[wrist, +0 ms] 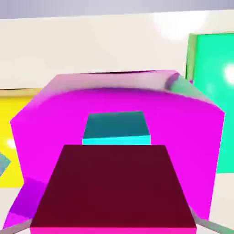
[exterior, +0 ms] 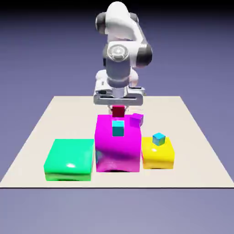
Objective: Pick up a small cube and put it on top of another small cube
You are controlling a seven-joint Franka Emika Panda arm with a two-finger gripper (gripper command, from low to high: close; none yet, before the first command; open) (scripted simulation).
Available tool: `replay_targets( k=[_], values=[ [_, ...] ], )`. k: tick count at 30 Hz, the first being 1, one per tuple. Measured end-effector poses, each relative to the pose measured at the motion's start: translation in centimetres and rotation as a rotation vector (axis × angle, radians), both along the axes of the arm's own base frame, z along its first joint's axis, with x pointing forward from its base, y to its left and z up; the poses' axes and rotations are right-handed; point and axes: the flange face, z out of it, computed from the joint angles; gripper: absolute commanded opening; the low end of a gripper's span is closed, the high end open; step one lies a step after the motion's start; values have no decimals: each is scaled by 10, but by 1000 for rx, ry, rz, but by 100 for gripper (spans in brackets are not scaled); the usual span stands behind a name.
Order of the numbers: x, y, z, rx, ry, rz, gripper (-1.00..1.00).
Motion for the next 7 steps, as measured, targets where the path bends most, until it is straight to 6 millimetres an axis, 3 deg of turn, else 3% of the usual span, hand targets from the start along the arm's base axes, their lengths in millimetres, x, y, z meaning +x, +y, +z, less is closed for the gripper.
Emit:
replay_targets(
  k=[4, 5, 7],
  values=[
    [-16, -1, -52, 0, 0, -4, -100],
    [-16, -1, -53, 0, 0, -3, 100],
    [-16, -1, -53, -2, 0, -2, 100]
  ],
)
